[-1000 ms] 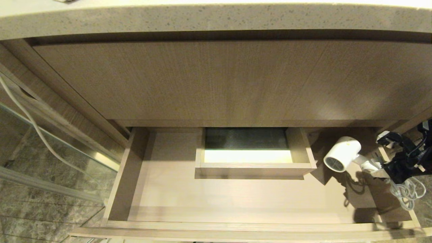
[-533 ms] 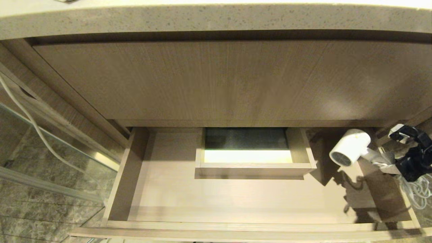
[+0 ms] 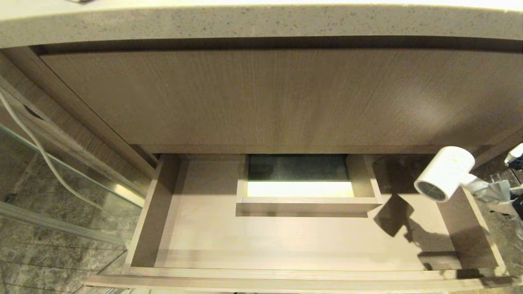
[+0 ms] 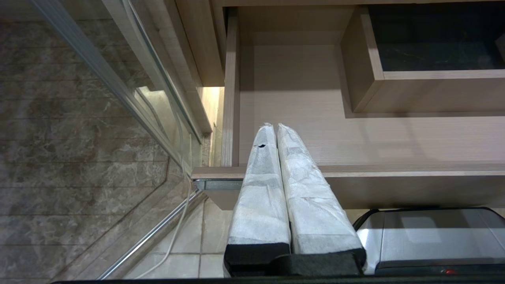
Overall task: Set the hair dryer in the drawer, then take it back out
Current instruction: Place it on the countertop
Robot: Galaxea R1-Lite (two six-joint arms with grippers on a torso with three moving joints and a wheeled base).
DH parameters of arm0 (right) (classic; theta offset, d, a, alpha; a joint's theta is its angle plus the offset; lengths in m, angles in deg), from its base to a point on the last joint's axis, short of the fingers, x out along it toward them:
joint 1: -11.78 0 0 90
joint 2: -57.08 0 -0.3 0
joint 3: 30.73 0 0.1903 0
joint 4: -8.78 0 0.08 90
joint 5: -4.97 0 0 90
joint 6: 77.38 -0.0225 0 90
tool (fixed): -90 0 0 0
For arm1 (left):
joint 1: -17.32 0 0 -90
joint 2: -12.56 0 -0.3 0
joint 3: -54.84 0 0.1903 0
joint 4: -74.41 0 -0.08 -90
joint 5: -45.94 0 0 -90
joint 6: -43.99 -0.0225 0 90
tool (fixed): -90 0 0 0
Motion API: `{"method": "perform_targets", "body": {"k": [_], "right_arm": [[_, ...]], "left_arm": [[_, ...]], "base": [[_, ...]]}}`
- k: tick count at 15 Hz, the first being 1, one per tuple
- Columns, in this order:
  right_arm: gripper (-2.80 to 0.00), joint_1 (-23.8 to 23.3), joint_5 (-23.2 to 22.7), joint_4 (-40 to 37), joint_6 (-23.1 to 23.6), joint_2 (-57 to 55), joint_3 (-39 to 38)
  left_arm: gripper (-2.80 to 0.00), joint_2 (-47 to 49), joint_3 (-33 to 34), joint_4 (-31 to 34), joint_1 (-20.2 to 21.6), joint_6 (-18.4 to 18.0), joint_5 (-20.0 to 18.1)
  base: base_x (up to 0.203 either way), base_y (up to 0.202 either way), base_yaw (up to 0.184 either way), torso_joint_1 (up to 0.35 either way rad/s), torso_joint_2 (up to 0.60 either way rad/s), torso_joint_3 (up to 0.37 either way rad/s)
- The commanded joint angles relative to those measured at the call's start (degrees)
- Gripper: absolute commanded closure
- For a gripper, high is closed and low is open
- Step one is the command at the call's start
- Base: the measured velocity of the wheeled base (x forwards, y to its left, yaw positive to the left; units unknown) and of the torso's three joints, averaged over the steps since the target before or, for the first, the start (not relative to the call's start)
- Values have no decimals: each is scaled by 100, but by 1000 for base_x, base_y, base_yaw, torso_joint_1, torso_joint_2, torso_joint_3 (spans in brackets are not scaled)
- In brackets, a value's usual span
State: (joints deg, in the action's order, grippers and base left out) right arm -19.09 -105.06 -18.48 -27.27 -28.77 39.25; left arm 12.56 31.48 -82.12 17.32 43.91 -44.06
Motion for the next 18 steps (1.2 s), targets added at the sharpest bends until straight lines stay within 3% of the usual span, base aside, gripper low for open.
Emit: {"method": "perform_targets", "body": {"k": [1, 5, 12, 18], "right_arm": [[0, -189, -5, 5, 13, 763, -111], [0, -422, -17, -176, -17, 1794, -178], [0, -509, -20, -1441, -10, 3267, -89], [0, -515, 0, -2318, -54, 4311, -55]], "left_arm": [[0, 0, 0, -2, 0, 7, 0], [0, 0, 0, -2, 0, -1, 0], [0, 0, 0, -2, 0, 5, 0], [0, 0, 0, -2, 0, 0, 0]], "base": [[0, 0, 0, 0, 0, 0], [0, 0, 0, 0, 0, 0], [0, 0, 0, 0, 0, 0], [0, 0, 0, 219, -374, -144]]}}
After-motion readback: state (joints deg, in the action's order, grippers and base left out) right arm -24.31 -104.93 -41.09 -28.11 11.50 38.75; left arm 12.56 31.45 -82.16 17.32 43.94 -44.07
